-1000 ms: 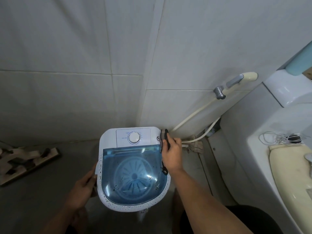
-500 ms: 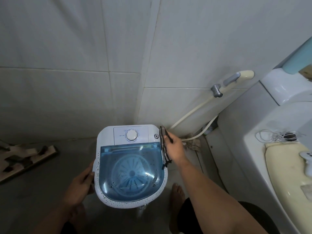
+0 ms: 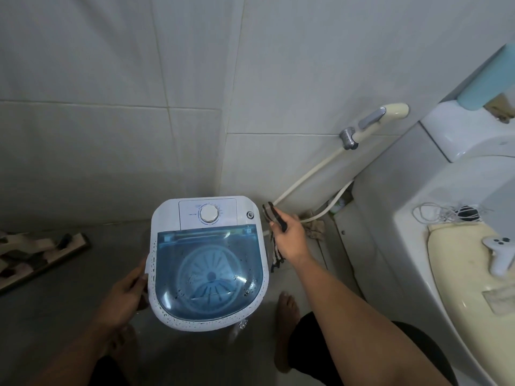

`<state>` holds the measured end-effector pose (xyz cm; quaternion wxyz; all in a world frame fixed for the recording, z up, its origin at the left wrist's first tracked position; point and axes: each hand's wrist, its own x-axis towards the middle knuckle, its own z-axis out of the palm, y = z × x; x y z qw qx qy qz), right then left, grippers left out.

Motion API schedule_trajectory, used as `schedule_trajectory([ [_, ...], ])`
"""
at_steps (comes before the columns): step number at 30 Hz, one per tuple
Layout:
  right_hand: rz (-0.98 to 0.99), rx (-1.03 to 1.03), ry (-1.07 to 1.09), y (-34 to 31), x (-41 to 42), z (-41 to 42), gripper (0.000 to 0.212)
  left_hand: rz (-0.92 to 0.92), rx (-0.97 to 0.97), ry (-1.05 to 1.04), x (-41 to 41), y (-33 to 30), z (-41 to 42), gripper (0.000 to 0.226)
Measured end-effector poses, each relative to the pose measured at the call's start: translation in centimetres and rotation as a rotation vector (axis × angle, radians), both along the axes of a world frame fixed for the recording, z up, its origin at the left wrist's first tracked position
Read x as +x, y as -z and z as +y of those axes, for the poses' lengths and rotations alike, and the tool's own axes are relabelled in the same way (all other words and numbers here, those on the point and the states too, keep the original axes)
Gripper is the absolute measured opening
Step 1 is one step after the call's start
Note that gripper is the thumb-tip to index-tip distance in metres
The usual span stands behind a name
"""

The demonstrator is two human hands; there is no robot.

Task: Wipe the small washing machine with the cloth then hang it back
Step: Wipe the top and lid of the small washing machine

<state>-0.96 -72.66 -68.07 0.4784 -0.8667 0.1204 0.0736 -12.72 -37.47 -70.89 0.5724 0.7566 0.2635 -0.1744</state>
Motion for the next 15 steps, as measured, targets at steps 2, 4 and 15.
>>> schedule_trajectory([
  [2, 0.038, -0.016, -0.030, -0.1, 0.0, 0.5, 0.046, 0.004, 0.002, -0.004, 0.0, 0.1, 0.0, 0.042],
  [4, 0.048, 0.055, -0.002, 0.2, -0.6, 1.3, 0.042, -0.001, 0.009, 0.003, 0.1, 0.2, 0.0, 0.042],
  [15, -0.085, 0.049, 0.163, 2.5, -8.3, 2.9, 0.042, 0.008, -0.020, 0.001, 0.5, -0.3, 0.0, 0.041],
])
